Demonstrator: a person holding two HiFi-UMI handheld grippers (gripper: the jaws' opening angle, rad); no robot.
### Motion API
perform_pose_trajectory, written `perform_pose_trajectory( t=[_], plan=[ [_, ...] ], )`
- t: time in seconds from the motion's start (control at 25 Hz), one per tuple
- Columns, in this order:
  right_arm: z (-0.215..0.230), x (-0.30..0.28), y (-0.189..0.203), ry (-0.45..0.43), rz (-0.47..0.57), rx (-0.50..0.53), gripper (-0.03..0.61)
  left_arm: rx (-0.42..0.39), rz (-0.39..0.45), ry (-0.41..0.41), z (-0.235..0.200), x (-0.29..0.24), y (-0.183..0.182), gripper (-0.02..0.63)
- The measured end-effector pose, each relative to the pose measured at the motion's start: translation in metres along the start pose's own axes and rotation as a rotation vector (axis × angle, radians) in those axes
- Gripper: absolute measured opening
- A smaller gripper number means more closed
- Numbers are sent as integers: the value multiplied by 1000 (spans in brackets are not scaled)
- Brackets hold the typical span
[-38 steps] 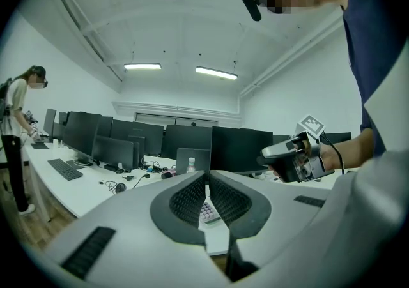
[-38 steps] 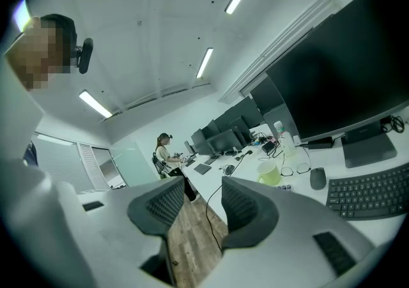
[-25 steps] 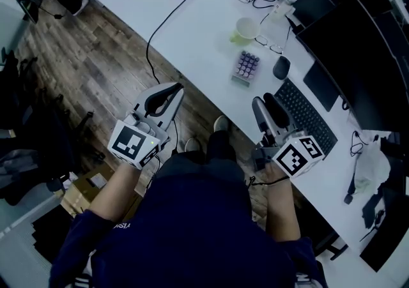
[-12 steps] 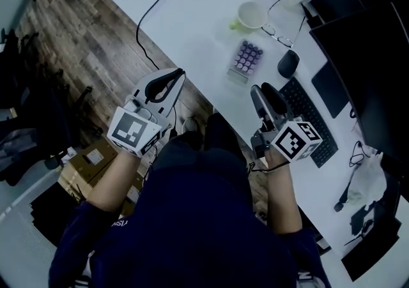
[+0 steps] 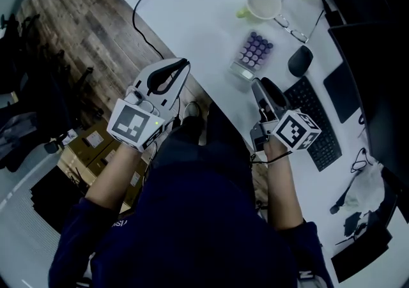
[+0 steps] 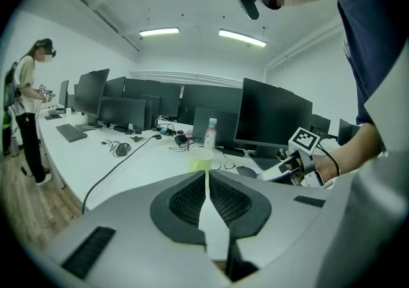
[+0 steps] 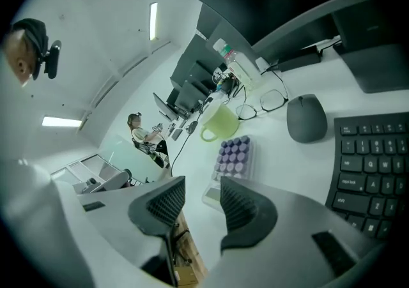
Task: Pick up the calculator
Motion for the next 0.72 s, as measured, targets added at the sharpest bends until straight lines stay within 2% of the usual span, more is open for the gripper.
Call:
perform_pose_trajectory(
  t=[0.72],
  plan=[
    [35, -16, 35, 16, -68, -115, 172, 66, -88, -10, 5, -7, 44, 41]
  ],
)
Point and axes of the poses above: the fingertips, and each gripper's own axes: x backward along the fingers, z to its right, y out of its underside, the point moved 3 cm from there along x, backward along the fingers, and after that the axes turned 2 degrees about x, right-handed, at the moved point
